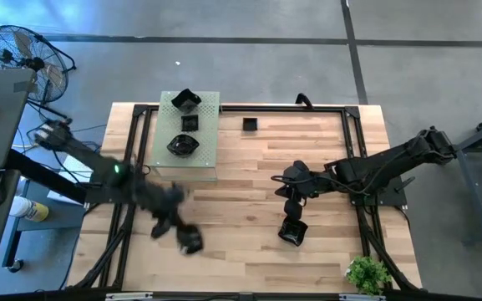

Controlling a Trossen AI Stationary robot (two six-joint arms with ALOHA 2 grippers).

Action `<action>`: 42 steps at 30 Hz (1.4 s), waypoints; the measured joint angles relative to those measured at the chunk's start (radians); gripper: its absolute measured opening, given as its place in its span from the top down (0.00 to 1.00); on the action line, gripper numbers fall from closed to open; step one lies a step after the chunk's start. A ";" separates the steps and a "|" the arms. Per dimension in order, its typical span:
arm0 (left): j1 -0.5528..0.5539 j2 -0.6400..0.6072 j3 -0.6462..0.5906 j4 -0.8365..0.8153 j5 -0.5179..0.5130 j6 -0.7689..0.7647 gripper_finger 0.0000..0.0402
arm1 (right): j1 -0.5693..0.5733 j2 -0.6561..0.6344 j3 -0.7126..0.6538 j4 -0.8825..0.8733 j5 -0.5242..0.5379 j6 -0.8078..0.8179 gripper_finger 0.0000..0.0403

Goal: Pick & Place Mini shaped plates
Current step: Stack the leaf-shaped plate on the other leaf-shaped plate on the shelf

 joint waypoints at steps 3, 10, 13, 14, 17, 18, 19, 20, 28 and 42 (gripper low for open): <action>0.172 -0.026 0.107 -0.077 0.008 0.056 1.00 | -0.002 0.000 0.000 0.000 0.002 -0.008 0.99; 0.601 0.013 0.403 -0.401 0.092 0.242 1.00 | -0.002 0.000 0.000 0.001 0.002 -0.017 0.99; 0.804 0.023 0.467 -0.545 0.159 0.354 1.00 | -0.002 0.000 0.000 0.004 0.010 -0.019 1.00; 0.871 0.022 0.471 -0.580 0.187 0.386 1.00 | -0.002 0.000 0.000 0.004 0.013 -0.019 1.00; 1.066 0.022 0.471 -0.668 0.278 0.480 1.00 | -0.002 0.000 0.000 0.007 0.013 -0.026 0.99; 1.125 0.024 0.469 -0.695 0.306 0.516 1.00 | -0.002 0.000 0.000 0.008 0.013 -0.026 0.98; 1.181 0.026 0.465 -0.716 0.330 0.546 1.00 | -0.002 0.000 0.000 0.008 0.013 -0.026 0.98; 1.232 0.026 0.459 -0.731 0.350 0.571 1.00 | -0.002 0.000 0.000 0.008 0.013 -0.026 0.98; 1.465 0.032 0.358 -0.789 0.429 0.668 1.00 | -0.002 0.000 0.000 0.008 0.002 -0.026 1.00; 1.491 0.032 0.243 -0.749 0.423 0.678 1.00 | -0.002 0.000 0.000 0.019 0.003 -0.025 0.99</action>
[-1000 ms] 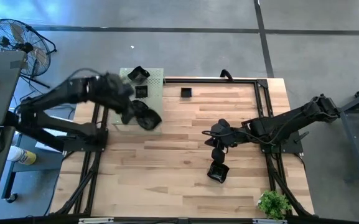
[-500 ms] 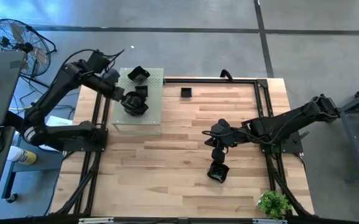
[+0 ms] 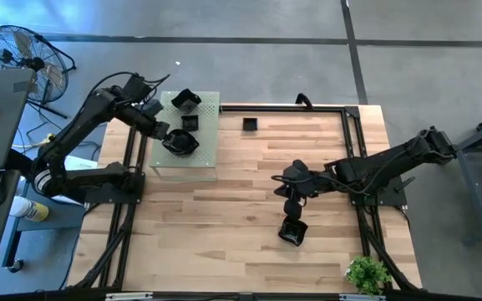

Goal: Pick & Place Mini shaped plates
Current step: Stack the leaf-shaped plate on the other leaf-shaped plate on the shelf

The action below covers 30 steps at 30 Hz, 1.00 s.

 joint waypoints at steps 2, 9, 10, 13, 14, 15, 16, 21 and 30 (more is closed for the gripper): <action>0.000 0.001 0.000 0.004 0.001 0.000 1.00 | 0.000 0.000 0.000 0.004 0.002 -0.001 0.99; 0.000 0.020 0.000 0.013 0.029 0.004 1.00 | 0.000 0.000 0.000 0.004 0.019 -0.001 0.99; 0.000 0.028 0.000 0.016 0.031 0.004 1.00 | 0.000 0.000 0.000 0.003 0.020 -0.002 0.98; 0.000 0.049 0.000 0.017 0.032 0.011 1.00 | 0.000 0.000 0.000 0.003 0.023 -0.001 0.98; 0.000 0.056 0.000 0.017 0.035 0.015 1.00 | 0.000 0.000 0.000 0.004 0.025 -0.001 0.99; 0.000 0.061 0.000 0.017 0.040 0.024 1.00 | 0.000 0.000 0.000 0.004 0.025 -0.001 0.99; 0.000 0.066 0.000 0.017 0.044 0.029 1.00 | 0.000 0.000 0.000 0.004 0.026 -0.001 0.99; 0.000 0.074 0.000 0.018 0.046 0.030 0.94 | 0.000 0.000 0.000 0.004 0.039 0.013 0.99; 0.000 0.072 0.002 0.014 0.048 0.029 0.81 | 0.000 0.000 0.000 0.004 0.055 0.026 0.98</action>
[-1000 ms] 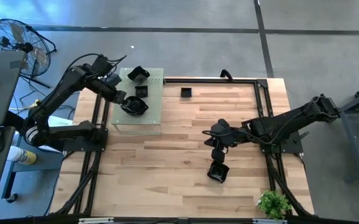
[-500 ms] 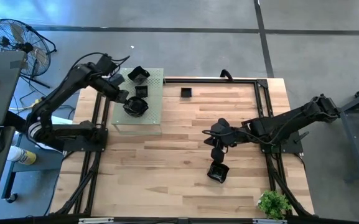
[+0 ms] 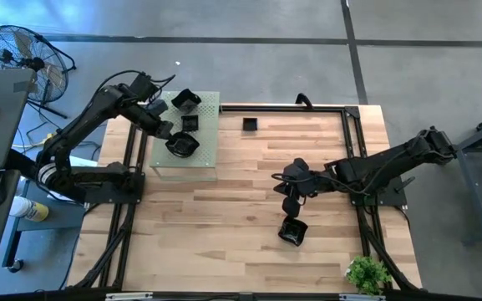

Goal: Pick & Place Mini shaped plates
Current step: Stack the leaf-shaped plate on the other leaf-shaped plate on the shelf, then stack the square plate on the other square plate on the shelf

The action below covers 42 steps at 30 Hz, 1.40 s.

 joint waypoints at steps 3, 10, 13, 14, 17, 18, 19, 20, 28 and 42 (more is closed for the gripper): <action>0.000 -0.009 0.012 0.003 0.000 0.000 0.80 | 0.000 0.000 0.000 0.000 0.009 0.019 0.99; 0.000 -0.060 0.021 -0.007 -0.014 0.000 0.80 | 0.000 0.000 0.000 0.012 0.019 0.062 0.99; 0.000 -0.084 0.021 -0.021 -0.015 0.000 0.80 | -0.003 0.000 0.000 0.029 0.020 0.086 0.99; 0.000 -0.092 0.021 -0.025 -0.015 0.000 0.80 | -0.007 0.000 0.000 0.033 0.020 0.094 0.99; 0.000 -0.121 0.021 -0.026 -0.015 0.000 0.80 | -0.022 0.000 0.000 0.041 0.019 0.112 0.99; 0.000 -0.130 0.021 -0.026 -0.015 0.000 0.80 | -0.029 0.000 0.000 0.047 0.019 0.112 0.99; 0.000 -0.140 0.021 -0.025 -0.015 0.000 0.80 | -0.037 0.000 0.000 0.057 0.018 0.113 0.99; 0.000 -0.153 0.021 -0.025 -0.016 0.002 0.80 | -0.045 0.000 0.000 0.066 0.017 0.113 1.00; 0.000 -0.302 0.021 0.122 -0.009 0.056 0.93 | -0.157 0.000 0.000 0.104 0.027 0.209 1.00; -0.062 -0.350 -0.048 0.539 -0.052 0.025 1.00 | -0.667 0.036 0.000 0.105 -0.241 0.112 1.00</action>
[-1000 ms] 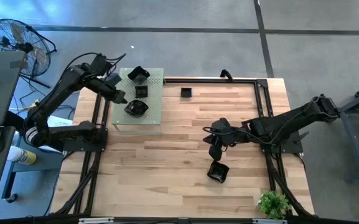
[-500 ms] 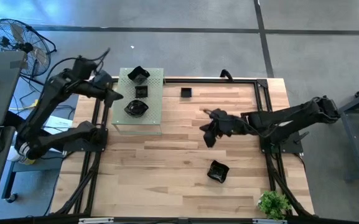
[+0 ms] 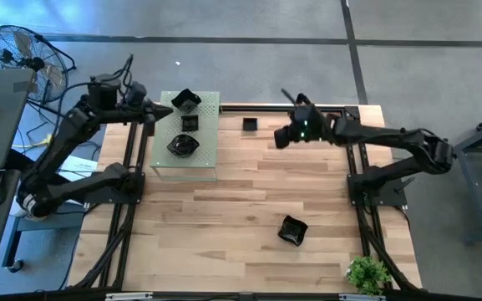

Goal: Pick & Place Mini shaped plates
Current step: Stack the square plate on the other square plate on the shelf

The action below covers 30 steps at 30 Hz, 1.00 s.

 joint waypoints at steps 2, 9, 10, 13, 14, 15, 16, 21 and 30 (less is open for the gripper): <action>-0.048 0.005 -0.048 0.086 -0.028 -0.012 1.00 | -0.062 0.020 0.000 0.003 -0.029 -0.038 1.00; -0.166 0.071 -0.165 0.249 -0.119 -0.227 1.00 | -0.183 0.084 0.000 0.030 -0.063 -0.131 0.99; -0.187 0.076 -0.176 0.268 -0.147 -0.236 1.00 | -0.194 0.090 0.000 0.031 -0.063 -0.135 0.98; -0.262 0.092 -0.200 0.377 -0.243 -0.236 1.00 | -0.222 0.105 0.000 0.035 -0.073 -0.134 0.96; -0.285 0.093 -0.206 0.417 -0.269 -0.226 1.00 | -0.229 0.107 0.000 0.035 -0.082 -0.125 0.96; -0.302 0.093 -0.211 0.460 -0.290 -0.209 1.00 | -0.236 0.108 0.000 0.036 -0.084 -0.112 0.95; -0.316 0.093 -0.215 0.503 -0.305 -0.184 1.00 | -0.240 0.110 0.000 0.037 -0.084 -0.098 0.94; -0.340 0.096 -0.220 0.608 -0.309 -0.123 1.00 | -0.250 0.119 0.000 0.056 -0.050 0.027 0.90; -0.337 0.097 -0.221 0.574 -0.292 -0.121 1.00 | -0.276 0.241 0.007 0.118 -0.064 0.124 0.79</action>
